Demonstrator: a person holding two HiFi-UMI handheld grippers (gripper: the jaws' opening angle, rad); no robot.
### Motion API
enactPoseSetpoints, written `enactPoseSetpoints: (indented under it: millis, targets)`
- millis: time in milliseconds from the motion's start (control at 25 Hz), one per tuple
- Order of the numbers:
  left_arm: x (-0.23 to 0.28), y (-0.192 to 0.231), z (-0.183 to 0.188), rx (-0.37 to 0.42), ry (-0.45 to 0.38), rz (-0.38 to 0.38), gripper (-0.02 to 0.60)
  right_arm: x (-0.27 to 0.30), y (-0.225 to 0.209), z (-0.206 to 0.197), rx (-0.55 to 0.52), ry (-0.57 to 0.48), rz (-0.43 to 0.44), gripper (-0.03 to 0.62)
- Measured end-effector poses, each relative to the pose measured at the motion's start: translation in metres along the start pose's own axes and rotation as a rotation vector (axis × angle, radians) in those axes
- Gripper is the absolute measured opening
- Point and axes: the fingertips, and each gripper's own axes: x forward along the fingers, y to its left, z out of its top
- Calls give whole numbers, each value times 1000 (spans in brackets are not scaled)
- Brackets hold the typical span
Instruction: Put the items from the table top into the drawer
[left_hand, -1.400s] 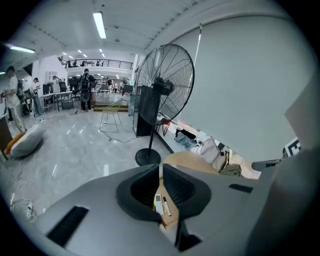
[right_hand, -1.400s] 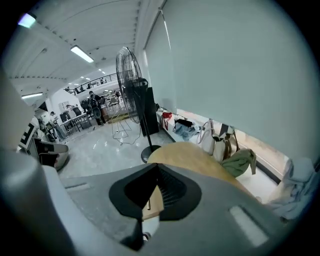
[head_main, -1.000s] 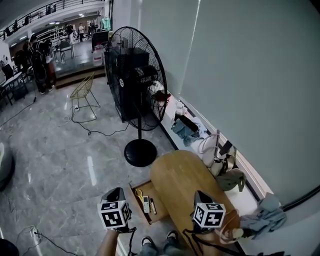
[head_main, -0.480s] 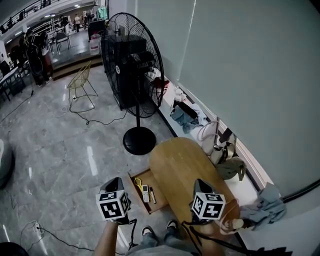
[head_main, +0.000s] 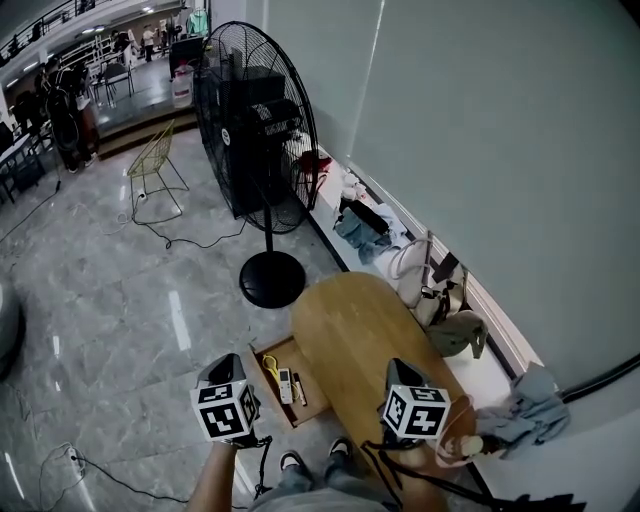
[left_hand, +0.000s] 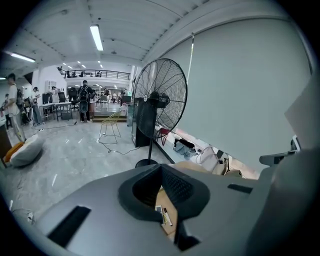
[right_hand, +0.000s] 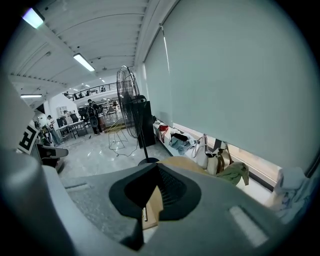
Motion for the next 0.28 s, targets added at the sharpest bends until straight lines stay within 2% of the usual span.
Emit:
enactPoseSetpoints:
  millis: [280]
  targets:
    - [2, -6, -1, 2, 5, -4, 3, 0, -3, 4, -4, -13, 7, 5]
